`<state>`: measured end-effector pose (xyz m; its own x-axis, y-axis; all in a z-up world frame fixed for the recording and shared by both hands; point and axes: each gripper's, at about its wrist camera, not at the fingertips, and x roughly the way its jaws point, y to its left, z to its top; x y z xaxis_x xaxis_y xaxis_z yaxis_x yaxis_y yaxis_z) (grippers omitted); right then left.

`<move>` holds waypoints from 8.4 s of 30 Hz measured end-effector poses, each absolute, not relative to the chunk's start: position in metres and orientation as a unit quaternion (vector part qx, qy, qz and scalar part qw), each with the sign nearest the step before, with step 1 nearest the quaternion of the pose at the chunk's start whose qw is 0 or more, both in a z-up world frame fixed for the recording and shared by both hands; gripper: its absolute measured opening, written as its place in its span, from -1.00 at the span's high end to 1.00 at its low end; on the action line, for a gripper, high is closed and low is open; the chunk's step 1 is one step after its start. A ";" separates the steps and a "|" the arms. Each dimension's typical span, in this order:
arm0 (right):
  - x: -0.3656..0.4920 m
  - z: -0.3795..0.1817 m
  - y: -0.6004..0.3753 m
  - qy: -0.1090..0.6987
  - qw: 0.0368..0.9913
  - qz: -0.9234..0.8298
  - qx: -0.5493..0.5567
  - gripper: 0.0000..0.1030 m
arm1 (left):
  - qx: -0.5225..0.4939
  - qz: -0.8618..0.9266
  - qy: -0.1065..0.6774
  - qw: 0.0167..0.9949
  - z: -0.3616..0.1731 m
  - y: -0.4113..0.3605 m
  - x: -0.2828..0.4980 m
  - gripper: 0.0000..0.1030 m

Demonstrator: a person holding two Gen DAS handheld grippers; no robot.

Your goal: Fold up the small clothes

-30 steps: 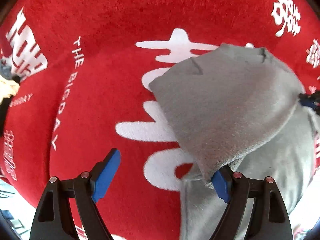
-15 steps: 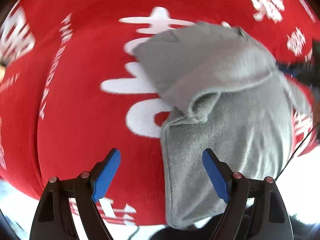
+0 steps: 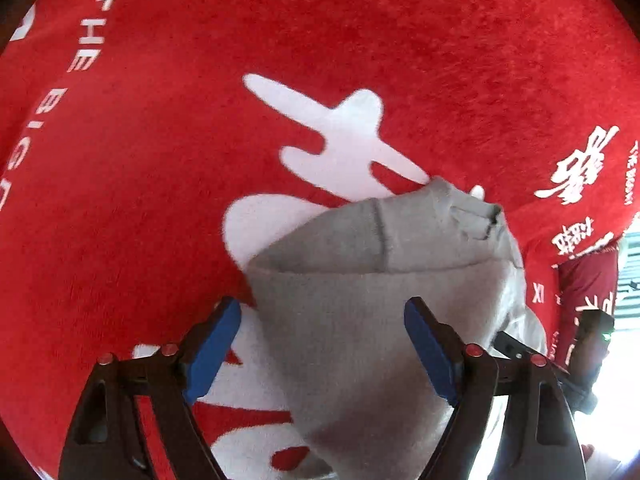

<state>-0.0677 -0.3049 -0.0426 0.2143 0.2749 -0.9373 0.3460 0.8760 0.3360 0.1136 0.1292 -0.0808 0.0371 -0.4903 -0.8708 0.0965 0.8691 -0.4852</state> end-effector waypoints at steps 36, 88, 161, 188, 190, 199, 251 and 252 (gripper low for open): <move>0.118 -0.066 -0.242 0.617 0.740 0.131 0.234 -0.17 | -0.117 -0.225 0.632 0.732 -0.089 0.086 0.182 -0.13; -0.090 -0.039 -0.401 0.517 0.715 -0.090 0.462 0.90 | 0.020 -0.063 0.602 0.796 -0.047 0.120 0.040 0.33; -0.304 -0.028 -0.516 0.440 0.670 -0.229 0.552 -0.20 | 0.144 -0.260 0.672 0.679 -0.045 -0.216 -0.040 -0.77; -0.361 -0.040 -0.608 0.246 0.641 -0.284 0.669 -0.11 | 0.155 -0.328 0.576 0.733 -0.035 -0.345 -0.044 -0.77; -0.361 -0.047 -0.609 0.242 0.628 -0.277 0.685 0.06 | 0.161 -0.331 0.564 0.739 -0.032 -0.351 -0.045 -0.77; -0.346 -0.050 -0.605 0.204 0.634 -0.216 0.714 0.88 | 0.243 -0.328 0.583 0.702 -0.070 -0.361 -0.061 -0.77; -0.018 -0.043 -0.264 0.565 0.722 0.037 0.398 0.59 | 0.074 -0.094 0.636 0.762 -0.059 0.004 0.073 -0.77; -0.023 -0.040 -0.271 0.551 0.724 0.027 0.414 0.53 | 0.072 -0.094 0.637 0.762 -0.060 0.005 0.072 -0.77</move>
<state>-0.0230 -0.2715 -0.0396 0.3907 0.4947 -0.7763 0.4178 0.6562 0.6284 0.0720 0.0049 -0.0603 0.1715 -0.0522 -0.9838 0.2346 0.9720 -0.0106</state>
